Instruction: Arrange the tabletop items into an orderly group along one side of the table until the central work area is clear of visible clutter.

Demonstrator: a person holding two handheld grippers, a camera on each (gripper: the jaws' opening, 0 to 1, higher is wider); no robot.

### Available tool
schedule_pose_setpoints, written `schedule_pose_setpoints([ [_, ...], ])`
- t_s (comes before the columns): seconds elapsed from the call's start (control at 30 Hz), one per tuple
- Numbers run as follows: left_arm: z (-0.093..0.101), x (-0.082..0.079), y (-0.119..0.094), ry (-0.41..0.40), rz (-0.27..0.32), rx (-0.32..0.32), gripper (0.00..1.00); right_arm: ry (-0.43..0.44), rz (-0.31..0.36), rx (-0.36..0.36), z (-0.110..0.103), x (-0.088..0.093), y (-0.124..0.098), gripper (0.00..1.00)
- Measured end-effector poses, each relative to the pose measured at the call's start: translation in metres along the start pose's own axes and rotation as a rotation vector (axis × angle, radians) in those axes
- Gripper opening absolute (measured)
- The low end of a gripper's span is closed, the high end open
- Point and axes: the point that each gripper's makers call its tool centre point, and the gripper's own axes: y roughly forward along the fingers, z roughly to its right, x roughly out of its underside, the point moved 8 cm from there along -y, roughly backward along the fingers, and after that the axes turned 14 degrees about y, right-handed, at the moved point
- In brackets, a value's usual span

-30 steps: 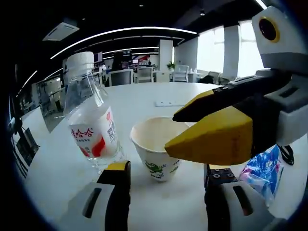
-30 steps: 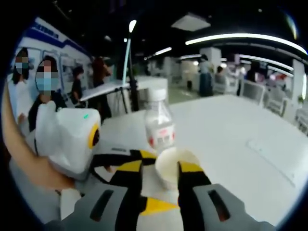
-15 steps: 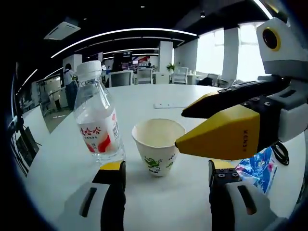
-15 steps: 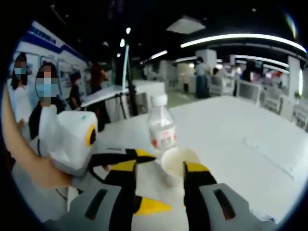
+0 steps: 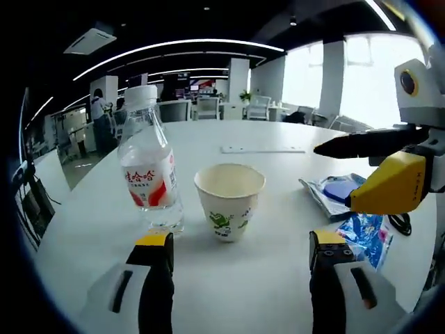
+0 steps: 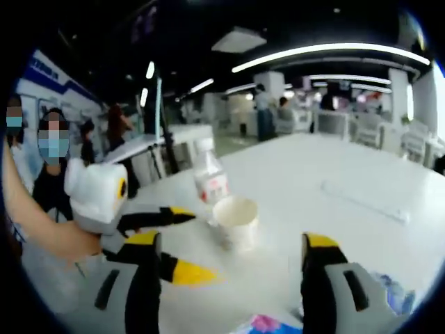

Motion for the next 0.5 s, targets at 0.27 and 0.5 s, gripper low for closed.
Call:
schedule_pose_setpoints([
  [0.27,-0.003,-0.009,-0.019,-0.022,0.01,0.034,1.0,0.103,0.013,0.126,0.031,0.015,-0.042,1.0],
  [0.5,-0.008,-0.005,-0.041,-0.012,-0.006,0.045,1.0,0.125,0.022,0.172,0.04,0.023,-0.067,1.0],
])
